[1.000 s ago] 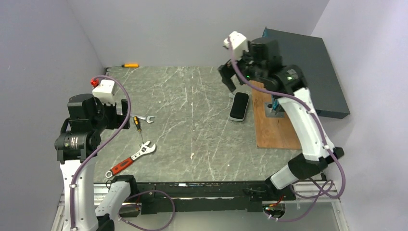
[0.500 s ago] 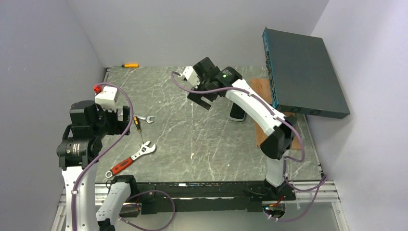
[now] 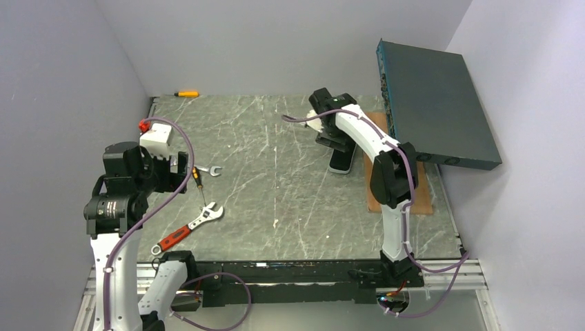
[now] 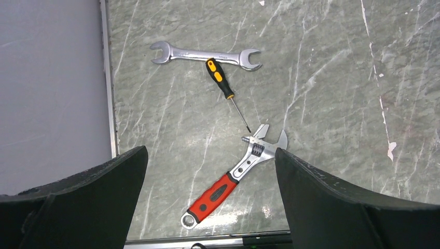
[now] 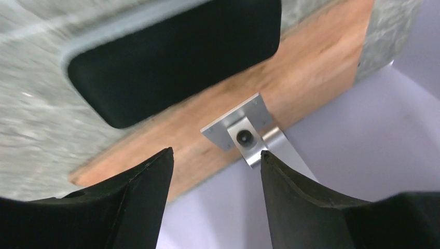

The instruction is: Open the umbrella

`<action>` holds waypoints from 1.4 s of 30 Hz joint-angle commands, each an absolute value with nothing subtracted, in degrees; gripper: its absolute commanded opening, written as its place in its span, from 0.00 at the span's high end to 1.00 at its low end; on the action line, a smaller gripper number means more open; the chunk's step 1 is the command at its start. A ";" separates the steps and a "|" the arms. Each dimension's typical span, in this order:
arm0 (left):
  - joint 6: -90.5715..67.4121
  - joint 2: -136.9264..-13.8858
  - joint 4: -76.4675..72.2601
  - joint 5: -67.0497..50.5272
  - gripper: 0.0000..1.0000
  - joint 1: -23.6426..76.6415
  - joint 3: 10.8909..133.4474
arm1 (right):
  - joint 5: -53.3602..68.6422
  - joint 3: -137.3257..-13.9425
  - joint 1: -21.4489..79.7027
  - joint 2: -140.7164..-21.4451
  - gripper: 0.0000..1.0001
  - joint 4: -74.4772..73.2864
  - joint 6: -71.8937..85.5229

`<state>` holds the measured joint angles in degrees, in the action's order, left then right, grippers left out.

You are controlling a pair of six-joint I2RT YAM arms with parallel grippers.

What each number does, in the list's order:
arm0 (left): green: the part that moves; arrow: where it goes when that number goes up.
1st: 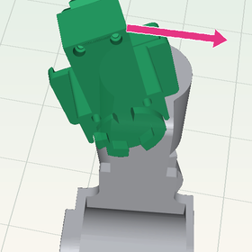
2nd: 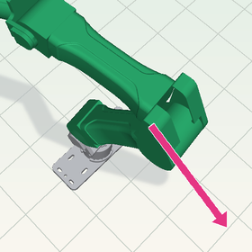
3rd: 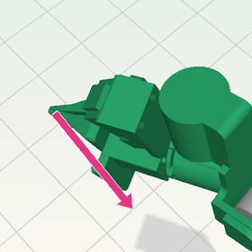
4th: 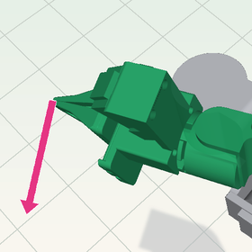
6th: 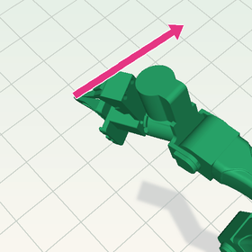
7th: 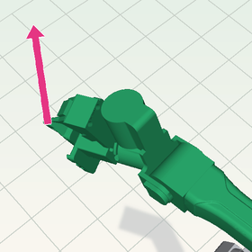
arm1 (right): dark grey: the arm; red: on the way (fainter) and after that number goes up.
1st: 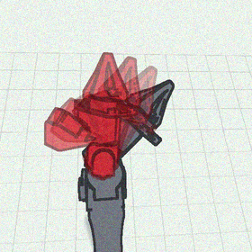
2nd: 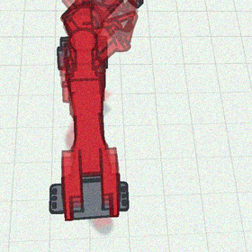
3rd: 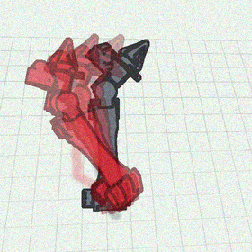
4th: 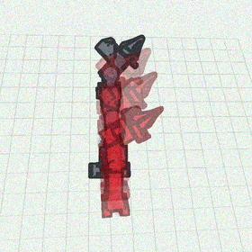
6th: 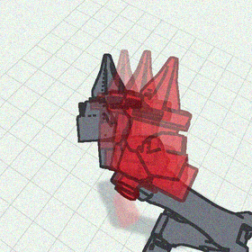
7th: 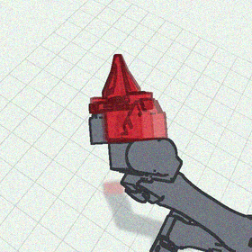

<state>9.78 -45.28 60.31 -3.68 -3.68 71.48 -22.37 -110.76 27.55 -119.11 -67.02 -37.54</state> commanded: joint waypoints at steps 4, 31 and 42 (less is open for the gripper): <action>9.41 -45.23 56.50 -3.73 0.02 -3.92 71.36 | -30.52 -104.53 21.83 -121.50 0.37 -67.18 -47.64; 5.37 -37.84 47.27 -15.39 0.02 -3.94 63.65 | 2.60 -96.57 29.38 -122.32 0.38 -46.32 -63.13; 1.04 -46.23 54.12 -18.17 0.02 -4.49 66.28 | 17.50 -86.38 40.60 -113.52 0.37 -36.07 -72.83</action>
